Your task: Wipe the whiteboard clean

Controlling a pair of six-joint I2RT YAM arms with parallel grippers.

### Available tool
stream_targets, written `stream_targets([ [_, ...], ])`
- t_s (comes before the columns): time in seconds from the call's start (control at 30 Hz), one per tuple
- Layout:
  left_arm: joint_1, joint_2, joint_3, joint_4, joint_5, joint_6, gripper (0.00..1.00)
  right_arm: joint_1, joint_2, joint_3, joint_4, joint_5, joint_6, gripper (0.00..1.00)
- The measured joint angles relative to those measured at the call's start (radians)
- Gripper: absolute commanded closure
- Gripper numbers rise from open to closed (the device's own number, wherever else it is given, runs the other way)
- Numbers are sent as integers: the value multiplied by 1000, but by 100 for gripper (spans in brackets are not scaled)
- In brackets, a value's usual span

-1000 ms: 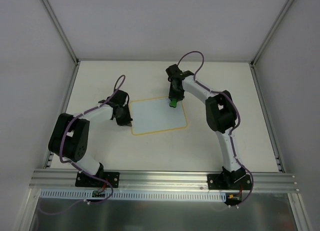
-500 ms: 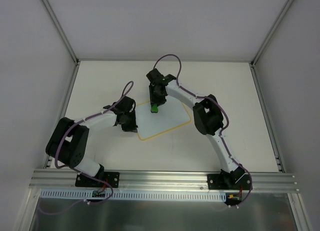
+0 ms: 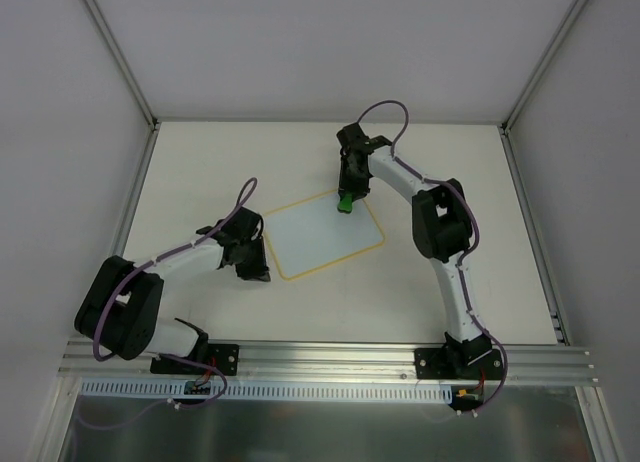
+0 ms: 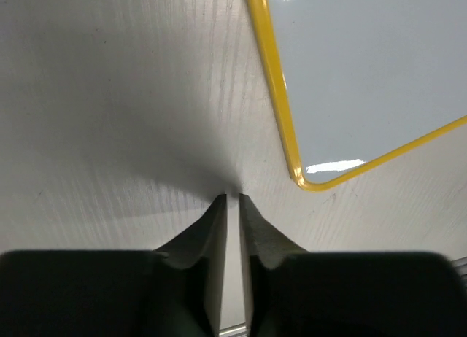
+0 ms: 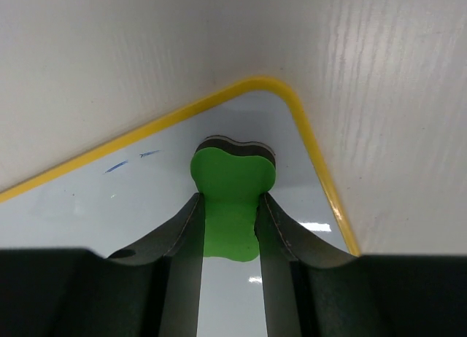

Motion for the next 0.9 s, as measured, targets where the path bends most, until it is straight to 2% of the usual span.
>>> stream_targets([
  [0.03,0,-6,0,-10,-2,-1,75,-8,-3,-5,0,0,0,100],
  [0.07,1,-14,3,-20,-11,-1,63,-11,-7,-14,4,1,0,100],
  [0.13,4,-20,21,-38,-21,4,55,-8,-19,-36,19,5,-3,99],
  [0.17,13,-18,44,-52,-27,4,48,-5,-30,-55,31,4,-5,99],
  [0.2,24,-13,74,-61,-31,8,46,-3,-42,-78,44,4,-7,100],
  [0.37,92,75,290,-61,-71,48,44,6,-96,-170,87,-7,-10,100],
  [0.53,158,244,471,-34,-95,108,51,8,-121,-215,114,-22,-13,100],
  [0.7,189,383,546,-36,-107,166,53,8,-128,-227,125,-30,-20,100],
  [0.9,191,470,586,-45,-108,220,57,9,-135,-240,135,-48,-23,100],
])
